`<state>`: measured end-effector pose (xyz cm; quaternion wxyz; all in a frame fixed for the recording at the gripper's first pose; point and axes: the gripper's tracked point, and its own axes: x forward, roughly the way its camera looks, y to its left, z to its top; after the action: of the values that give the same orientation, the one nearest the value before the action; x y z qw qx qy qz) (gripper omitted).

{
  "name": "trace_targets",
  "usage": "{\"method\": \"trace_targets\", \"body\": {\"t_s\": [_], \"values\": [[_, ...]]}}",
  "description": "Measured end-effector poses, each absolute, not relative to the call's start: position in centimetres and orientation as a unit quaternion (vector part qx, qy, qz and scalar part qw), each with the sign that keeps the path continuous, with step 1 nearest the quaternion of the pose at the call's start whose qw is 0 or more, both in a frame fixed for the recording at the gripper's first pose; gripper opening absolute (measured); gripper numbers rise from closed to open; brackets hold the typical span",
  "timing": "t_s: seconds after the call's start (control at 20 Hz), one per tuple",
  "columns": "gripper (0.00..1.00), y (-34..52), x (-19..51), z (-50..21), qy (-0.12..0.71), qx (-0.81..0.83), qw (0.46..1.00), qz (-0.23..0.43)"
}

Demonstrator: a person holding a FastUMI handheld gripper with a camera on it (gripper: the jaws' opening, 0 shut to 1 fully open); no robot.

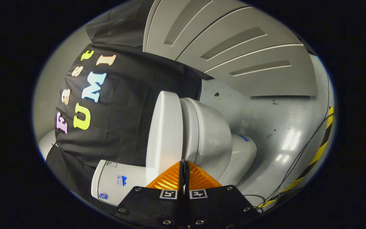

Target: Open the toilet lid.

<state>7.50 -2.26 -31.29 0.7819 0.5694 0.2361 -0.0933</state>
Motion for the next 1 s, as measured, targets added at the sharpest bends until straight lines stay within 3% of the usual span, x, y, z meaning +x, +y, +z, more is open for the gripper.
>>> {"method": "trace_targets", "body": {"t_s": [1.0], "values": [[0.0, 0.2, 8.8, -19.7, 0.222, 0.441, 0.867, -0.066]]}}
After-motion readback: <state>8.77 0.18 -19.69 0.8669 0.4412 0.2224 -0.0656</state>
